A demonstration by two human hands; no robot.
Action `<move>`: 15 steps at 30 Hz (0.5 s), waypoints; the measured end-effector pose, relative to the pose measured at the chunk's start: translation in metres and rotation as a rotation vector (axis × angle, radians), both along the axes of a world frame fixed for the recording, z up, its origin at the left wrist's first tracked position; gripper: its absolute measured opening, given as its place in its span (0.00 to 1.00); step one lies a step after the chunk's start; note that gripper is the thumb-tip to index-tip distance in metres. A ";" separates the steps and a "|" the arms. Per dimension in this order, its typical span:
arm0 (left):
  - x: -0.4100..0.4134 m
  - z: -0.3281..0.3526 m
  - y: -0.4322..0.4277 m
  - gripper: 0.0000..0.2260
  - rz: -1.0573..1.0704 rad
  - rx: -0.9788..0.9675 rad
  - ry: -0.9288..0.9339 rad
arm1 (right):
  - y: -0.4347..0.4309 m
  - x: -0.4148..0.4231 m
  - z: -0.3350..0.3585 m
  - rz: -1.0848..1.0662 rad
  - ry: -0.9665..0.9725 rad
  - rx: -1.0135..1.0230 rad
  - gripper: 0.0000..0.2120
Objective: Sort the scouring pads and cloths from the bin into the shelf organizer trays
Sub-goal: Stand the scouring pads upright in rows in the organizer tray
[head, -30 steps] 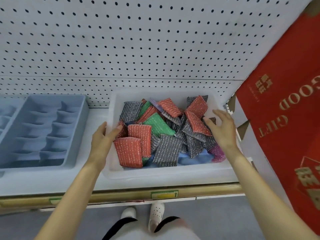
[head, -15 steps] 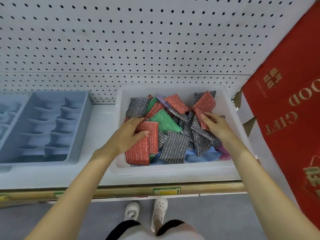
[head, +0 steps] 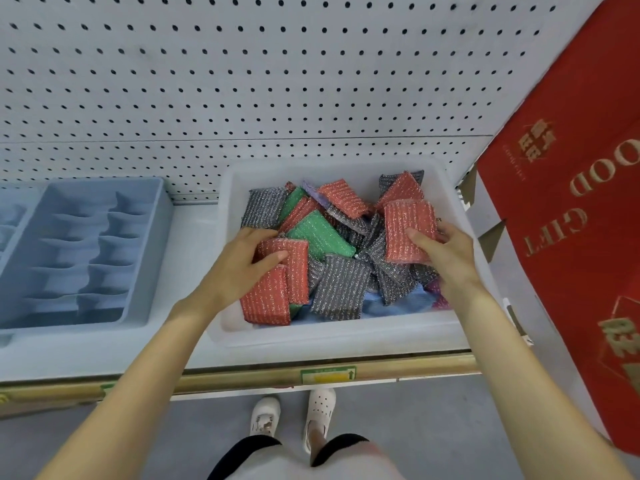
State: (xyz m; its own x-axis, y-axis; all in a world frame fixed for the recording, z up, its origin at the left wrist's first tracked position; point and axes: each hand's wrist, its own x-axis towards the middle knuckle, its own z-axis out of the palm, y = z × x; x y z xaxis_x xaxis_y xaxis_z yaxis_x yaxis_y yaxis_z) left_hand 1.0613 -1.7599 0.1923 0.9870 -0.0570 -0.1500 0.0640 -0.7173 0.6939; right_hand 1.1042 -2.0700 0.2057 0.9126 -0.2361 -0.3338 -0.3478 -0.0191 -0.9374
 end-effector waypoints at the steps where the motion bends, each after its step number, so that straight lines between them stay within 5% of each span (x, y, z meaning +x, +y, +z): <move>1: -0.002 0.000 0.001 0.23 -0.014 -0.003 0.011 | 0.000 -0.001 0.000 0.015 0.006 0.006 0.11; 5: -0.006 0.004 0.002 0.22 -0.011 -0.046 0.033 | 0.004 -0.006 0.000 0.030 0.013 0.044 0.15; 9: -0.003 0.015 0.002 0.09 0.007 -0.095 0.067 | 0.008 -0.012 0.003 0.019 -0.003 0.087 0.17; 15: 0.000 0.049 0.000 0.03 0.212 -0.574 0.023 | 0.028 -0.013 0.021 0.112 -0.039 0.140 0.23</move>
State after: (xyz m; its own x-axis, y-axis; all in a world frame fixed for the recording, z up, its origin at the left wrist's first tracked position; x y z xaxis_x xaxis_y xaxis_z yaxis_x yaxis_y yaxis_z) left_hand 1.0611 -1.7602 0.2417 0.9826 0.0621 -0.1750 0.1840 -0.1992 0.9625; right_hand 1.0909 -2.0422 0.2263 0.9435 -0.0857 -0.3202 -0.3143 0.0762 -0.9463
